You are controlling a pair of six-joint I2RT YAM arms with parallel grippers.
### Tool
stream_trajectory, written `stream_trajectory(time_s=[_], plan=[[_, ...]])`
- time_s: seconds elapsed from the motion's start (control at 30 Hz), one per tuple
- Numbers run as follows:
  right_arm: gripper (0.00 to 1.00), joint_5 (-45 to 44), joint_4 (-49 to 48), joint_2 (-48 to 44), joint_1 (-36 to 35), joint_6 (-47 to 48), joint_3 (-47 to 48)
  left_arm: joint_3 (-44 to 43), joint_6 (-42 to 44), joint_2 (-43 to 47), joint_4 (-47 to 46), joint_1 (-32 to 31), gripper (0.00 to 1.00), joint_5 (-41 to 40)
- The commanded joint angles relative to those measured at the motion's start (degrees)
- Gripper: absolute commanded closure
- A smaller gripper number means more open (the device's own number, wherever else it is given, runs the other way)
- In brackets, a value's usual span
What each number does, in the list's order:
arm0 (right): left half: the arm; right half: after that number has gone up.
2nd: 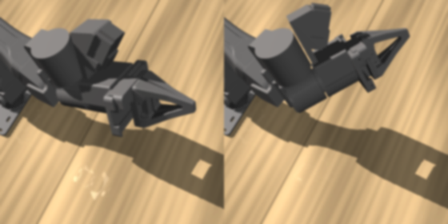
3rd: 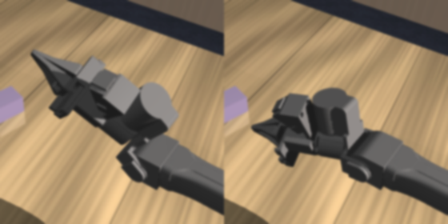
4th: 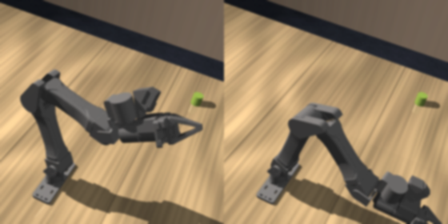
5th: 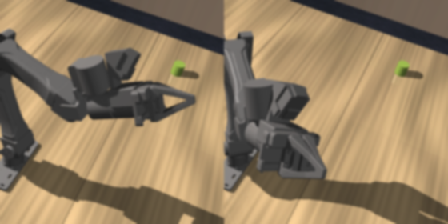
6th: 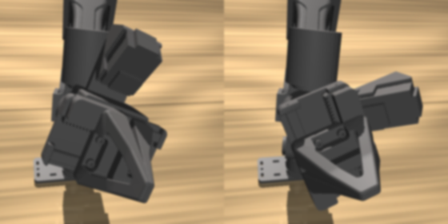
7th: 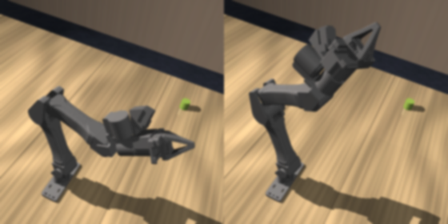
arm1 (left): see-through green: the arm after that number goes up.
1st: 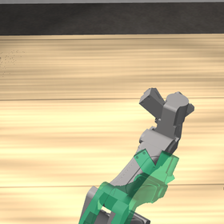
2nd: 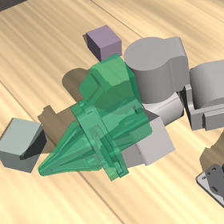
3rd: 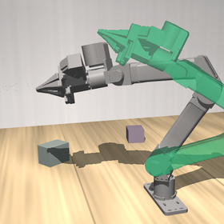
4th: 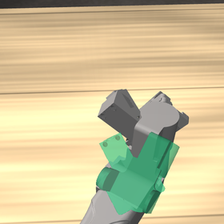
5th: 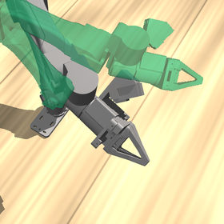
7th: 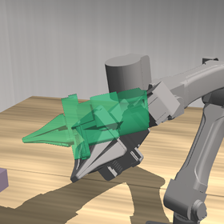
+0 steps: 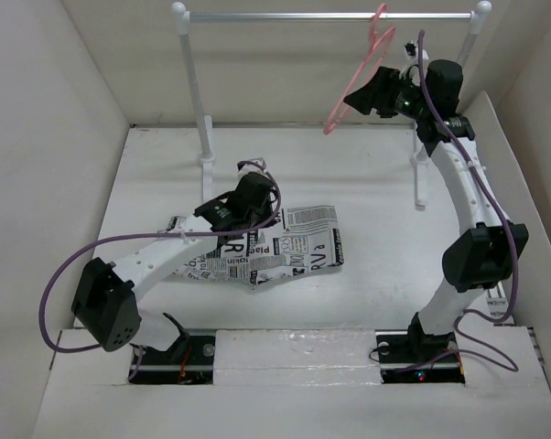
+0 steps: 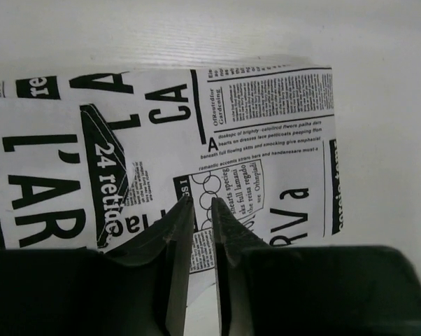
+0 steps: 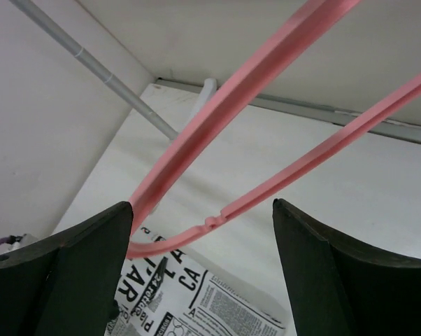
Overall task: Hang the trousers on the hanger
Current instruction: Pick up the hanger from the clothesline.
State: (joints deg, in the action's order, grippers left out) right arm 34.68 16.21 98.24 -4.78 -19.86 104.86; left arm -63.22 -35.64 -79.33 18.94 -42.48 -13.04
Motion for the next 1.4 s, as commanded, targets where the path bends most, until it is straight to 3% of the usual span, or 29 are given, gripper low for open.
stream_trajectory(time_s=[0.0,0.2,0.53,0.67,0.73,0.8,0.93,1.0,1.17,1.37], plan=[[0.14,5.32,-12.16,-0.68,-1.11,-6.85,0.26,1.78,1.01,0.76,-2.77,-0.59,0.86,3.02],[0.19,5.93,-26.21,-0.33,-3.05,-14.06,-9.13,4.42,0.04,2.07,-4.09,-0.59,0.80,3.72],[0.18,7.77,-35.36,2.22,-5.50,-18.90,-10.20,3.28,0.13,1.28,-3.47,-0.59,0.80,3.90],[0.19,6.72,-34.84,3.45,-6.21,-19.25,-9.94,3.98,-0.57,1.63,-3.03,-0.59,0.81,3.37],[0.29,6.46,-34.66,3.89,-7.44,-19.26,-10.46,4.24,-1.10,2.33,-2.86,-0.59,0.81,3.02],[0.31,6.02,-35.10,3.81,-7.96,-19.34,-11.34,4.16,-1.19,2.95,-2.77,-0.59,0.81,2.84],[0.67,5.67,-36.51,3.28,-8.49,-19.96,-12.48,3.37,-1.45,3.13,-2.50,-0.59,0.80,2.67],[0.77,5.31,-35.20,2.58,-8.50,-18.91,-12.49,3.10,-1.54,3.13,-2.42,-0.59,0.81,2.84],[0.88,4.44,-28.26,-0.84,-8.50,-12.33,-9.24,1.27,-1.63,3.48,-1.54,-0.59,0.79,2.75],[0.93,6.27,-28.94,-5.41,-8.50,-12.74,-13.96,-7.85,-0.31,5.59,-0.75,-0.59,0.62,3.10]])
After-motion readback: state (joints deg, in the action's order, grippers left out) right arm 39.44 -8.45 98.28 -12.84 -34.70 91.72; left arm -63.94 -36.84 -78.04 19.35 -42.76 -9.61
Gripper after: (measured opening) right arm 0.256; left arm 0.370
